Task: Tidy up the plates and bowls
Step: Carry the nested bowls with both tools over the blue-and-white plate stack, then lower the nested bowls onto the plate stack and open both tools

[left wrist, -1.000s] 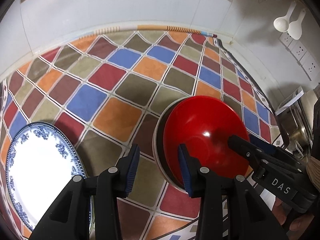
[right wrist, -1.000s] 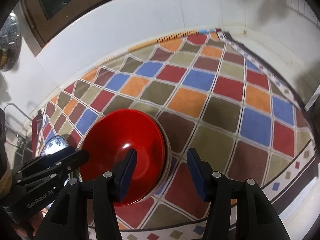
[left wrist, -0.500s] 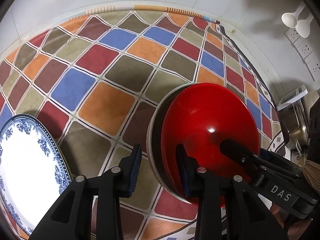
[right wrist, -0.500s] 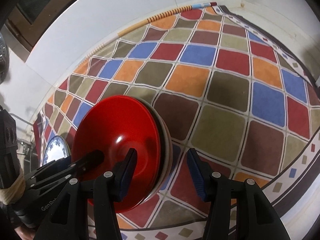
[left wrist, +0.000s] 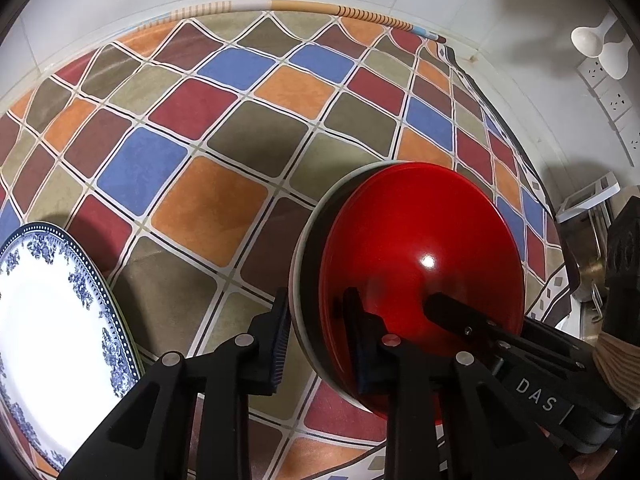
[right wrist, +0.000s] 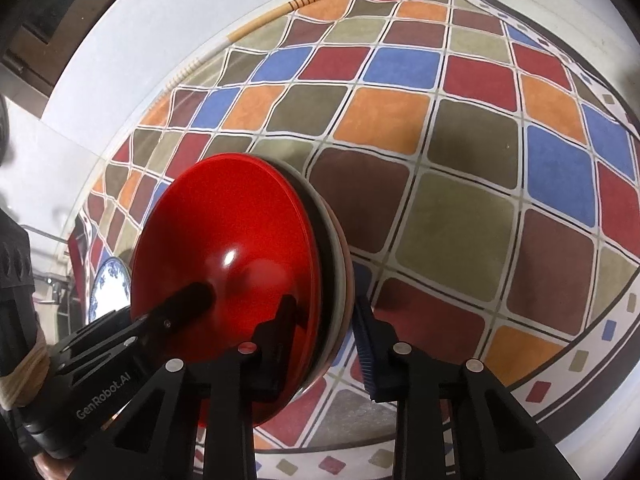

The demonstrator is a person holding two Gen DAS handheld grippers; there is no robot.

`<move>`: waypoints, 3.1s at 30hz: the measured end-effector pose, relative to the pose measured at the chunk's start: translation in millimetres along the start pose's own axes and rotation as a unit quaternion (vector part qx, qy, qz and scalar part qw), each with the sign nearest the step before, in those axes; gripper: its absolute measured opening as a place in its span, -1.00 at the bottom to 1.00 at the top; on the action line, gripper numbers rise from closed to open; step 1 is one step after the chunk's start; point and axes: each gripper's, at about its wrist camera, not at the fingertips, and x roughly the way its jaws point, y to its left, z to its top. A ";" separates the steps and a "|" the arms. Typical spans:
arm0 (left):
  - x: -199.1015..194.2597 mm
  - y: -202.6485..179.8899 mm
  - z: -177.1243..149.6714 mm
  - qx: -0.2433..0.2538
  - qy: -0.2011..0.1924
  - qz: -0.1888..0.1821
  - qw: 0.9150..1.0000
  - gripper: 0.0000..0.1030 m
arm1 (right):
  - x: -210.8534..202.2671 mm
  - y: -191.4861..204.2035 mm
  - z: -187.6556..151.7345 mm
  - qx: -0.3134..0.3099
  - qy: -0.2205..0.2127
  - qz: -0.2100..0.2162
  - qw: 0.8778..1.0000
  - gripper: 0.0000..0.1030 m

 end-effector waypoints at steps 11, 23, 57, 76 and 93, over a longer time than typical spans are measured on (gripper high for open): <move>-5.6 0.0 -2.5 -0.009 -0.005 0.003 1.000 -0.50 | -1.4 0.3 -0.1 0.009 0.002 -0.006 1.000 -0.43; -43.6 2.7 -7.1 -0.015 -0.047 0.005 0.999 -0.50 | -23.3 13.8 -0.5 -0.016 -0.024 0.000 1.000 -0.43; -162.8 124.4 -71.3 -0.113 -0.143 0.059 0.982 -0.51 | -54.3 155.6 -43.1 -0.142 -0.044 0.072 0.986 -0.43; -148.2 210.0 -98.3 -0.164 -0.098 0.070 0.979 -0.51 | -5.5 234.1 -67.1 -0.165 0.018 0.072 0.983 -0.43; -122.7 234.8 -96.6 -0.171 -0.064 0.063 0.981 -0.51 | 33.5 247.2 -70.4 -0.155 0.063 0.053 0.985 -0.43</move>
